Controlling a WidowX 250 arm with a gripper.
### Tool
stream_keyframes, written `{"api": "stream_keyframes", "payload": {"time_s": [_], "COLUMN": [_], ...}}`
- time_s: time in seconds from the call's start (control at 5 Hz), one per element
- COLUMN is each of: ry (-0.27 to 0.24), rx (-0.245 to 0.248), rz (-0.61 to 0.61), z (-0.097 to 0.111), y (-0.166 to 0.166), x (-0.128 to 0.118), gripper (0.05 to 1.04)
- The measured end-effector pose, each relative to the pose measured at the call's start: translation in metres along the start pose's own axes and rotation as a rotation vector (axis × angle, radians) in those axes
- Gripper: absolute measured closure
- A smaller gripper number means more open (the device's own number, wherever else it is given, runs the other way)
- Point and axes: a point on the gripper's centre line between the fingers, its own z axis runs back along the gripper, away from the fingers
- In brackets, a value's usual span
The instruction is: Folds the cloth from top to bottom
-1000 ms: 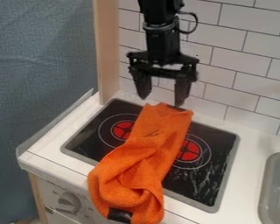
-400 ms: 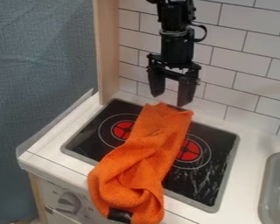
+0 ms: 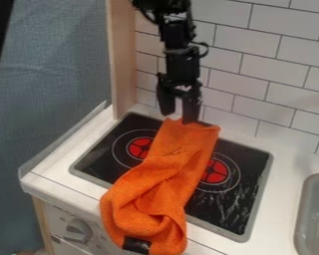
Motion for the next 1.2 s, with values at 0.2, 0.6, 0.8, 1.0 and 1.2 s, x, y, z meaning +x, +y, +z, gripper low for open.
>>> {"api": "stream_keyframes", "payload": {"time_s": [0.2,0.6,0.8,1.0,1.2], "ry": [-0.098,-0.215,-0.193,-0.168,-0.173], "rx": [-0.044,-0.077,-0.050,-0.039,-0.021], "rz": [0.056,0.187,0.218,0.246,0.274], "z": [-0.007,-0.013,-0.014,-0.024,-0.028], "y": [0.012,0.037,0.042,0.046,0.048], "x": [0.006,0.003,-0.001,-0.005,-0.003], "gripper": [0.085,0.085,0.085,0.085,0.084]}}
